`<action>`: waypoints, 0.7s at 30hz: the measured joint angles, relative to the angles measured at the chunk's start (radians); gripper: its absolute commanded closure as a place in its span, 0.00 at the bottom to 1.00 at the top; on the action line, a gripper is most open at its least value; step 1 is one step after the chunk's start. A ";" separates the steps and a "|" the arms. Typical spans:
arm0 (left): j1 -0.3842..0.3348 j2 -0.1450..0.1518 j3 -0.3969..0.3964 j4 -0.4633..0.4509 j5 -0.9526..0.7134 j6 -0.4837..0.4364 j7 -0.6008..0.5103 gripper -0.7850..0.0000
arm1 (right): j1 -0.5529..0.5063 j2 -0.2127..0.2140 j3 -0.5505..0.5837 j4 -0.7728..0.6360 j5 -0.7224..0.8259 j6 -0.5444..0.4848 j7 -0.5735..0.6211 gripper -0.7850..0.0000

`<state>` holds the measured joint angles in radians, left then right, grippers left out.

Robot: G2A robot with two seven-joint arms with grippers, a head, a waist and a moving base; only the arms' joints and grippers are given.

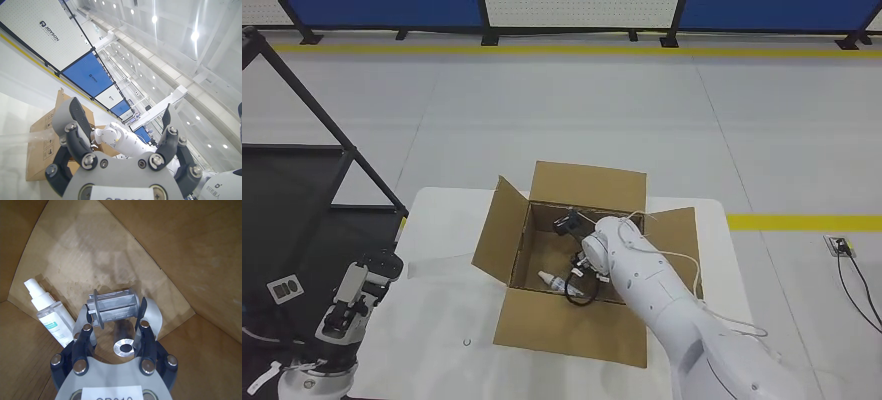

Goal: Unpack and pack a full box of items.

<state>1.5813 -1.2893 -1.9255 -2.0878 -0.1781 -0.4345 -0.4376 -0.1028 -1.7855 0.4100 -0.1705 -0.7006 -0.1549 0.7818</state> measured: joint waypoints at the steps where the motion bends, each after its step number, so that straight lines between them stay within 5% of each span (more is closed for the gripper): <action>1: 0.000 0.001 0.001 0.001 0.000 0.000 0.001 0.00 | 0.002 0.001 0.002 0.002 0.000 -0.003 -0.004 1.00; 21: -0.048 0.015 0.048 0.004 0.024 0.027 -0.019 0.00 | 0.033 0.060 0.040 -0.010 -0.035 -0.282 -0.190 1.00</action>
<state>1.5329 -1.2746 -1.8774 -2.0839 -0.1539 -0.4073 -0.4564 -0.0696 -1.7256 0.4504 -0.1807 -0.7355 -0.4366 0.5914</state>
